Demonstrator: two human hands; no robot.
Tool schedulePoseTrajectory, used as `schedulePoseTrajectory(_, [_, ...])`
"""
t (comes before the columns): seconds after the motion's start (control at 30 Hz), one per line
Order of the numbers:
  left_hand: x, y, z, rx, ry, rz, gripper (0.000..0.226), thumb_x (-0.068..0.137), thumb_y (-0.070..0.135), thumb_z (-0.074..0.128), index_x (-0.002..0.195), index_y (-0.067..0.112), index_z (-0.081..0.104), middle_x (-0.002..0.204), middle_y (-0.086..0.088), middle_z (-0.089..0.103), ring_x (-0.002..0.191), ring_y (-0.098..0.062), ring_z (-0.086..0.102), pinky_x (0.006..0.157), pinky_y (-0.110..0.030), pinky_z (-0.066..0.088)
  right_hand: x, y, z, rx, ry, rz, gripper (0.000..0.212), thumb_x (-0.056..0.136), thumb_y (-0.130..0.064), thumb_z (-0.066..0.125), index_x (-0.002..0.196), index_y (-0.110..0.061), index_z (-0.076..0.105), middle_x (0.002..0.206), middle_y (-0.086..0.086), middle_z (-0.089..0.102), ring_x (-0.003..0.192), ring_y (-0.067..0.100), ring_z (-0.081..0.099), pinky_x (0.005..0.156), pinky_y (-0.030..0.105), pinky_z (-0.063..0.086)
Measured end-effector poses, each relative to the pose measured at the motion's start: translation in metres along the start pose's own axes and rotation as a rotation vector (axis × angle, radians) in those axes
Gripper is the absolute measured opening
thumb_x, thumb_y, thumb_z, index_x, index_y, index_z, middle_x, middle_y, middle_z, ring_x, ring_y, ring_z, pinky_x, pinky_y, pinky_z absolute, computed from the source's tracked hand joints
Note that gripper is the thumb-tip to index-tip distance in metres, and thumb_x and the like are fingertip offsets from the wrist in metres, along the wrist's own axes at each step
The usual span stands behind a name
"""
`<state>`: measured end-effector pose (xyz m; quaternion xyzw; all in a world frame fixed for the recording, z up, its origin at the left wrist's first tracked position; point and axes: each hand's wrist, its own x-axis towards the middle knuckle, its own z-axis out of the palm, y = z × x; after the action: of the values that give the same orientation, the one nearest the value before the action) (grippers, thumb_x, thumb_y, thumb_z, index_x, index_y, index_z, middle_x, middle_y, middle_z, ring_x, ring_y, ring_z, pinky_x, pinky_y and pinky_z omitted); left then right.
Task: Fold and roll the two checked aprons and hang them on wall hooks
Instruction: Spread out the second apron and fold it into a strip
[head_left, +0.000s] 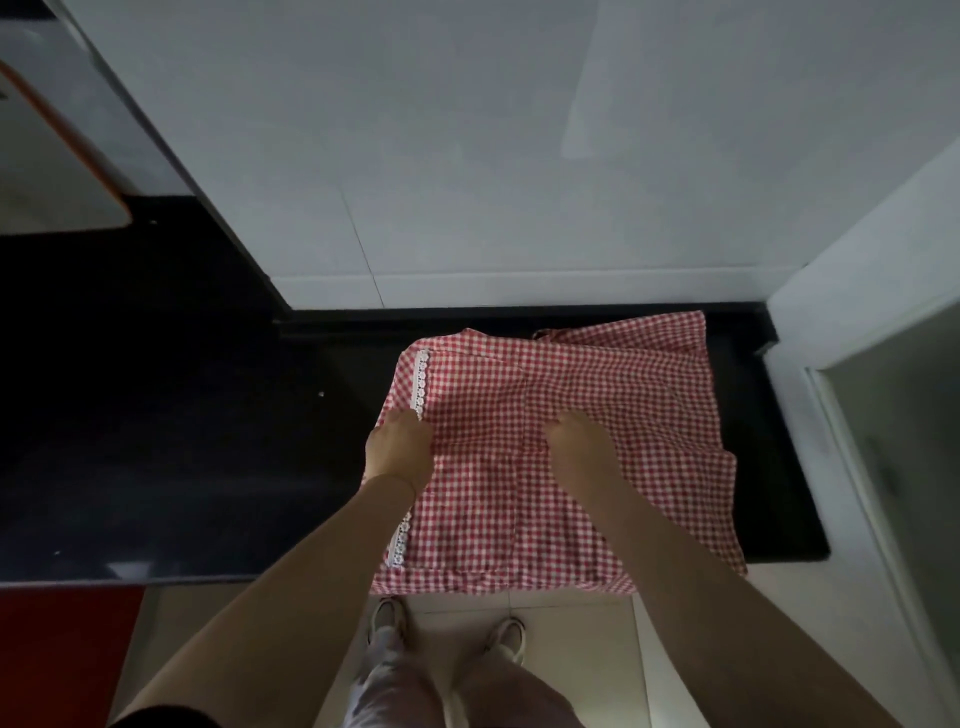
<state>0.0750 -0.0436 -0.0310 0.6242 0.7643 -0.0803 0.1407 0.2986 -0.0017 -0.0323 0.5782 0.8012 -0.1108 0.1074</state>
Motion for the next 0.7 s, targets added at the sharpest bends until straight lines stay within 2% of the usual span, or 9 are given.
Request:
schedulePoseTrajectory(0.13, [-0.003, 0.003, -0.014, -0.056, -0.070, -0.035, 0.021, 0.089, 0.007, 0.048, 0.103, 0.009, 0.064, 0.119, -0.008, 0.052, 0.095, -0.025, 0.060, 0.078, -0.036, 0.055, -0.006, -0.002, -0.016, 0.061, 0.008, 0.067, 0.025, 0.098, -0.012, 0.045, 0.112, -0.009, 0.065, 0.118, 0.007, 0.061, 0.112, 0.027, 0.057, 0.096, 0.037, 0.046])
schedulePoseTrajectory(0.2, [-0.003, 0.005, -0.021, -0.081, -0.062, -0.014, 0.024, 0.090, 0.012, 0.050, 0.110, 0.013, 0.064, 0.124, -0.005, 0.053, 0.104, -0.024, 0.059, 0.083, -0.035, 0.054, -0.007, -0.003, -0.026, 0.114, 0.031, 0.077, 0.022, 0.096, -0.013, 0.047, 0.106, -0.008, 0.066, 0.112, 0.008, 0.063, 0.108, 0.028, 0.060, 0.092, 0.037, 0.047])
schedulePoseTrajectory(0.27, [-0.004, 0.013, -0.032, -0.190, -0.052, 0.090, 0.029, 0.093, 0.022, 0.055, 0.120, 0.024, 0.064, 0.132, 0.001, 0.054, 0.119, -0.020, 0.053, 0.097, -0.035, 0.049, -0.009, -0.005, -0.041, 0.199, 0.051, 0.082, 0.022, 0.096, -0.016, 0.048, 0.104, -0.010, 0.067, 0.110, 0.007, 0.065, 0.104, 0.027, 0.061, 0.092, 0.036, 0.047])
schedulePoseTrajectory(0.33, [-0.006, 0.029, -0.042, -0.261, -0.056, 0.198, 0.030, 0.094, 0.031, 0.059, 0.123, 0.030, 0.064, 0.135, 0.005, 0.053, 0.126, -0.017, 0.049, 0.102, -0.034, 0.046, -0.010, -0.008, -0.053, 0.266, 0.043, 0.077, 0.022, 0.096, -0.018, 0.048, 0.102, -0.011, 0.067, 0.107, 0.007, 0.065, 0.102, 0.026, 0.062, 0.092, 0.036, 0.047])
schedulePoseTrajectory(0.4, [-0.009, 0.048, -0.050, -0.295, -0.026, 0.228, 0.025, 0.094, 0.032, 0.060, 0.117, 0.028, 0.069, 0.126, 0.004, 0.059, 0.117, -0.017, 0.055, 0.097, -0.033, 0.049, -0.015, -0.010, -0.065, 0.306, 0.050, 0.055, 0.022, 0.096, -0.021, 0.047, 0.100, -0.012, 0.066, 0.108, 0.006, 0.064, 0.102, 0.025, 0.062, 0.091, 0.037, 0.048])
schedulePoseTrajectory(0.53, [-0.012, 0.067, -0.048, -0.303, 0.019, 0.205, 0.021, 0.096, 0.029, 0.057, 0.102, 0.019, 0.075, 0.105, 0.000, 0.068, 0.095, -0.018, 0.063, 0.085, -0.029, 0.054, -0.024, -0.011, -0.079, 0.345, 0.041, 0.054, 0.024, 0.098, -0.023, 0.045, 0.108, -0.010, 0.063, 0.116, 0.008, 0.061, 0.108, 0.027, 0.059, 0.094, 0.038, 0.045])
schedulePoseTrajectory(0.7, [-0.013, 0.066, -0.042, -0.364, 0.025, 0.132, 0.022, 0.096, 0.027, 0.058, 0.094, 0.013, 0.075, 0.099, -0.001, 0.067, 0.088, -0.018, 0.062, 0.080, -0.032, 0.055, -0.032, -0.010, -0.076, 0.430, 0.072, 0.083, 0.021, 0.099, -0.022, 0.044, 0.104, -0.011, 0.061, 0.111, 0.007, 0.062, 0.099, 0.023, 0.059, 0.087, 0.034, 0.045])
